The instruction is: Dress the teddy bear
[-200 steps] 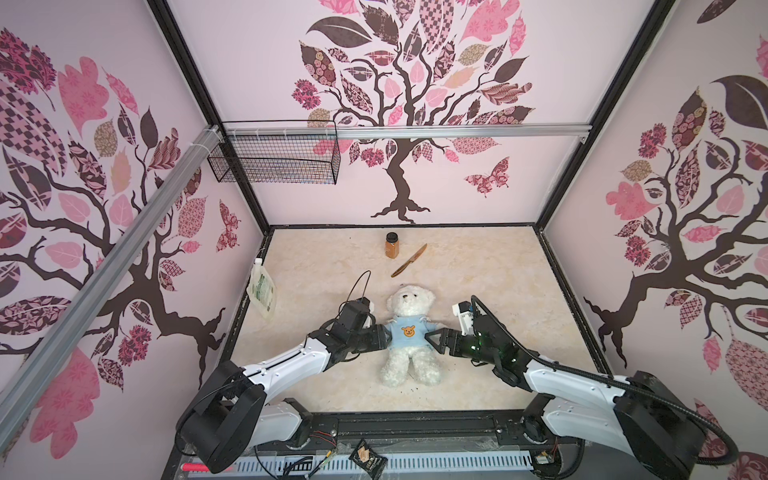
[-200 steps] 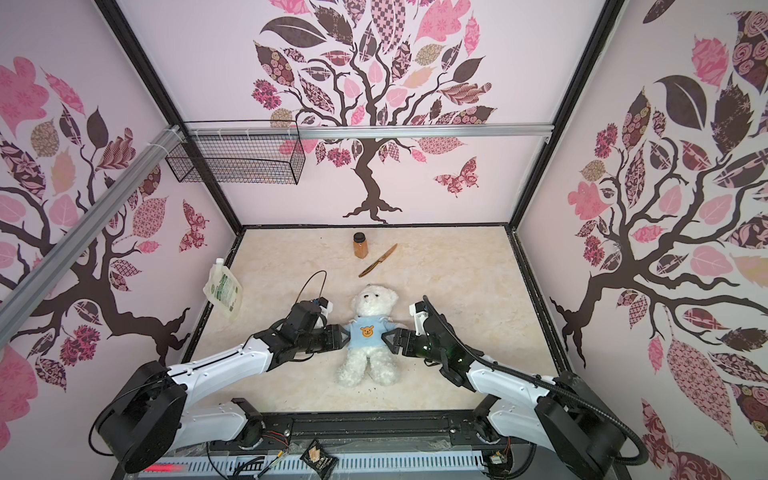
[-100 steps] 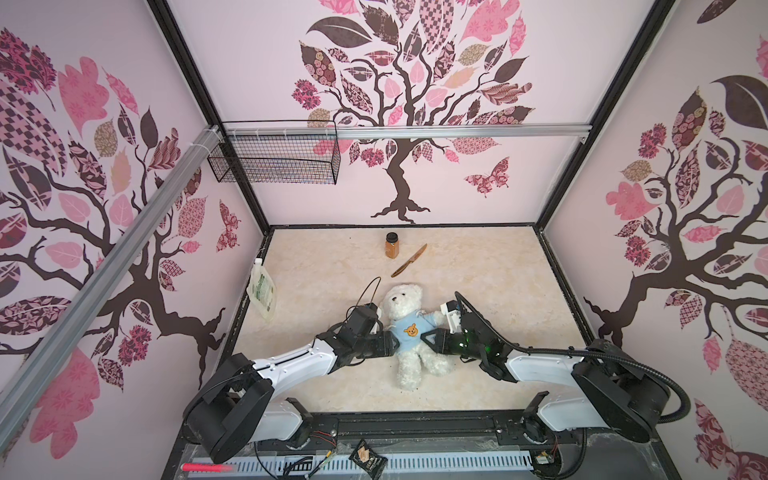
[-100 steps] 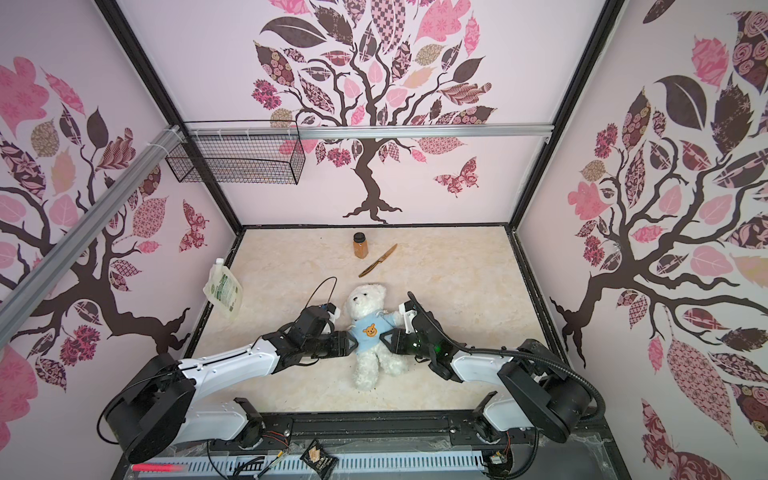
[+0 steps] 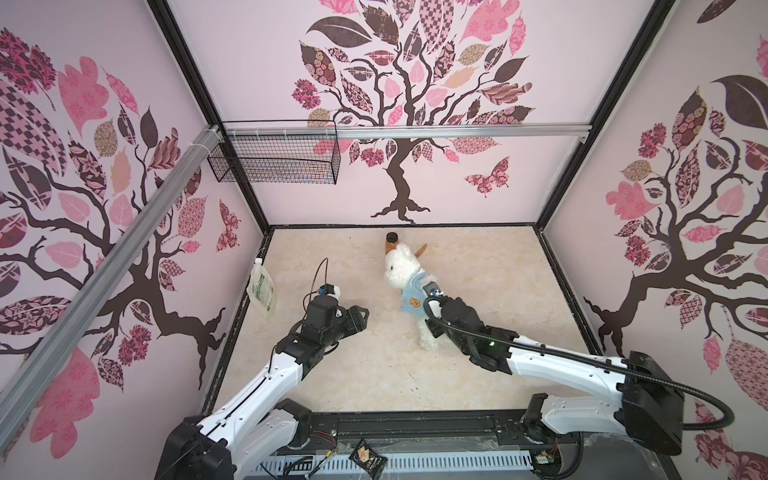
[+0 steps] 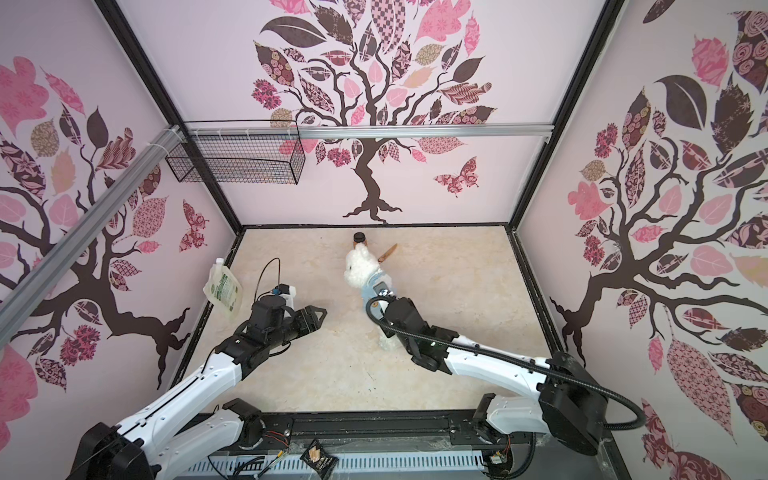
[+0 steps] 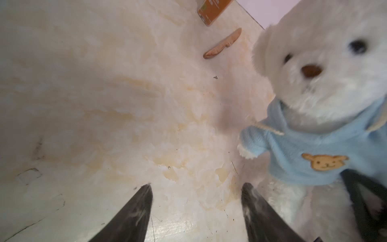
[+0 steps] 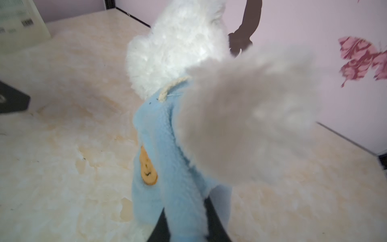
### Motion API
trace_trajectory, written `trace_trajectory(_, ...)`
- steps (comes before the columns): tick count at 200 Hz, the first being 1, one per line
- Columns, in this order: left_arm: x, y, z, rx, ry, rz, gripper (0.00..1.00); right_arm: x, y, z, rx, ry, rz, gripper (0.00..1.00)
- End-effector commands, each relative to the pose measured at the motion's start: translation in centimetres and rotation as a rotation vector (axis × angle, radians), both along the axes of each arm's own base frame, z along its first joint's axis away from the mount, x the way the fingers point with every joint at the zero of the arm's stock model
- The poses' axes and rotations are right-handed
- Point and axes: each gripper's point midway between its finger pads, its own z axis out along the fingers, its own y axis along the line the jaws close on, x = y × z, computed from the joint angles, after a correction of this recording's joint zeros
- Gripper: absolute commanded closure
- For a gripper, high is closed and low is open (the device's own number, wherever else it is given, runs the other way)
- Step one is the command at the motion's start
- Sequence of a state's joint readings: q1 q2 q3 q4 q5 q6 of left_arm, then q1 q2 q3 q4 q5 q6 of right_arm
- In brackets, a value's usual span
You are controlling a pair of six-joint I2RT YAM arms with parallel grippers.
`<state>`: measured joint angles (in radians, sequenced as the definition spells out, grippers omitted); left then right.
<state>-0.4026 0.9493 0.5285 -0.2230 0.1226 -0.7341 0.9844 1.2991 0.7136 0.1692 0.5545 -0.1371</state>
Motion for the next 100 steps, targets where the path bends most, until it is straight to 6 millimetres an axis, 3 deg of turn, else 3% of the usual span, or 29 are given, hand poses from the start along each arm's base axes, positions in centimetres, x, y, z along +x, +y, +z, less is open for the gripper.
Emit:
trace_trajectory(1,-0.4,2.0,-1.4,-0.001,0.049,0.069,0.29,0.0,-0.2,-1.6,-0.368,-0.145,-0.048,0.80)
trace_trajectory(29,-0.3,3.6,-1.4,-0.044,0.060,0.131,0.29,-3.4,4.0,-4.8,-0.465,-0.142,0.094,0.74)
trace_trajectory(62,-0.3,4.4,-0.6,-0.054,0.049,0.157,0.29,-10.1,8.1,-8.3,-0.403,-0.043,0.328,0.64)
trace_trajectory(67,-0.4,4.4,-0.4,-0.051,0.047,0.156,0.29,-11.8,8.8,-8.7,-0.385,-0.020,0.379,0.61)
trace_trajectory(85,-0.6,4.6,0.5,-0.036,0.031,0.150,0.28,-14.5,9.4,-10.0,-0.318,0.087,0.463,0.49)
trace_trajectory(100,-0.8,4.5,1.4,-0.015,-0.002,0.122,0.27,-15.8,9.4,-9.6,-0.246,0.148,0.510,0.40)
